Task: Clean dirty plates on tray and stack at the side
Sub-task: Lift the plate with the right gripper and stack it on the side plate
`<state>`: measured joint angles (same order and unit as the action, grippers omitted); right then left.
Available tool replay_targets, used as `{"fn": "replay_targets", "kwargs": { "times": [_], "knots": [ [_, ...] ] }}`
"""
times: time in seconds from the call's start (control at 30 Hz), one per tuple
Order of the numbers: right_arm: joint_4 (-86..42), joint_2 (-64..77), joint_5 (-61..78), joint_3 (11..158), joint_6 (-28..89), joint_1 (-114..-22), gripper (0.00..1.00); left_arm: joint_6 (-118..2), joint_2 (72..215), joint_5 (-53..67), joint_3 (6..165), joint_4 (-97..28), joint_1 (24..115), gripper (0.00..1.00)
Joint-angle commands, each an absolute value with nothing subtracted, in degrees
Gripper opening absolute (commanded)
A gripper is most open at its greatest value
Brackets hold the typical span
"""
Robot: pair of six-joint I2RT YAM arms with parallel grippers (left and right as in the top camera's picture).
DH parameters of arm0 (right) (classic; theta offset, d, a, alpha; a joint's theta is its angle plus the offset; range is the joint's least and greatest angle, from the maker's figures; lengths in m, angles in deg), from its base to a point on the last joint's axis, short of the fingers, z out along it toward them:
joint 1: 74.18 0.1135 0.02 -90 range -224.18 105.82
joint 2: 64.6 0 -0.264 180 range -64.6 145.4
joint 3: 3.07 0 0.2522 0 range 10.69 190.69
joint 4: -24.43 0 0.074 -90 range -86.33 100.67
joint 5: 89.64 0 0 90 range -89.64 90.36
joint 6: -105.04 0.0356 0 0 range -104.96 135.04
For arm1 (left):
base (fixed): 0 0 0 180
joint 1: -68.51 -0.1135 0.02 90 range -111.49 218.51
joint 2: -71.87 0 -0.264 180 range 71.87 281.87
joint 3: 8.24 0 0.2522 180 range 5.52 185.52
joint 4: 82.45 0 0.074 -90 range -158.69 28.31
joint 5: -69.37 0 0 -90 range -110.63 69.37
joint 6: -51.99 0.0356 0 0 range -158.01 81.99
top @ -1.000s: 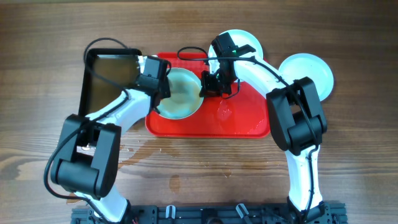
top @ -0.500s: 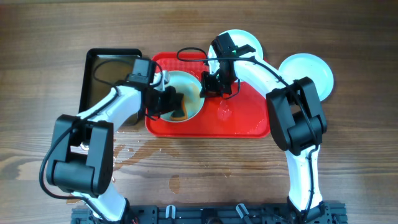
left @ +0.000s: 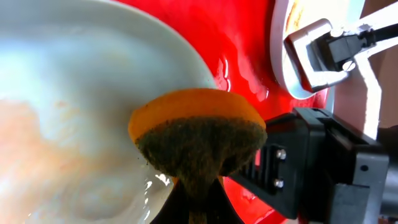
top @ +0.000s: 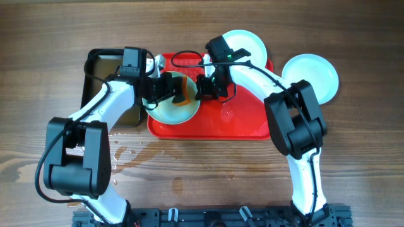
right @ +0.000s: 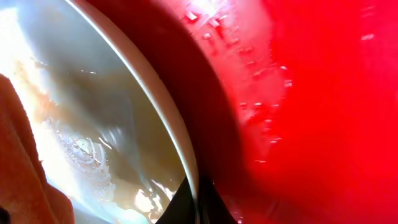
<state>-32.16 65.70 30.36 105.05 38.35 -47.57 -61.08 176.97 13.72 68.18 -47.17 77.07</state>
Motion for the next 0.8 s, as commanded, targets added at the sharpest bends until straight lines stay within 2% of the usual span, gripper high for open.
{"fn": "replay_targets", "kwargs": {
  "times": [0.0,0.17,0.3,0.5,0.67,0.77],
  "knots": [
    [-34.08,65.83,28.72,104.53,38.94,-51.83,0.04,-61.17,175.68,13.35,69.40,-46.97,76.85,0.04],
    [-37.07,58.51,26.60,104.53,34.51,-57.51,0.04,-60.99,175.42,13.42,69.40,-46.67,76.55,0.04],
    [-39.76,51.58,13.35,104.53,34.48,-58.15,0.04,-60.97,173.43,15.16,69.40,-46.64,74.10,0.04],
    [-39.67,43.45,3.93,104.53,34.55,-58.13,0.04,-60.78,173.45,13.33,69.40,-46.60,73.75,0.04],
    [-41.75,39.73,-13.88,104.53,35.53,-57.62,0.04,-60.78,173.45,13.13,69.40,-46.62,73.92,0.04],
    [-44.11,39.75,-26.73,104.51,36.74,-53.51,0.04,-60.78,173.45,13.11,69.40,-46.62,73.90,0.04]
  ]
}}
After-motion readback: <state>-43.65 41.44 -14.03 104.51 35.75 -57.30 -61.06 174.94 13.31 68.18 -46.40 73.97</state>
